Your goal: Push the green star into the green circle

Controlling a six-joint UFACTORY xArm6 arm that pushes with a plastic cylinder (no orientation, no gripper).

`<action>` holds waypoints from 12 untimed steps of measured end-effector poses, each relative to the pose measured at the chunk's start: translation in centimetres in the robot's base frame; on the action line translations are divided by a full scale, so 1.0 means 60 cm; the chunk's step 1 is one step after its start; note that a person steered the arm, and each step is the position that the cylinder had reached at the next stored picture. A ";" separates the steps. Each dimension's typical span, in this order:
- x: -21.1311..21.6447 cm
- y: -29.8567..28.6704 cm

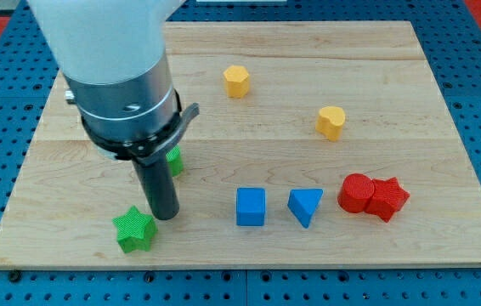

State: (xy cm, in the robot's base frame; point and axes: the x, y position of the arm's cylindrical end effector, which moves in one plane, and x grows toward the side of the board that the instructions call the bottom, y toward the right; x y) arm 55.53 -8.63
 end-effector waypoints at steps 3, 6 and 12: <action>0.090 0.033; 0.069 -0.094; -0.001 -0.161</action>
State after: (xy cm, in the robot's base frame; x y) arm 55.44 -18.29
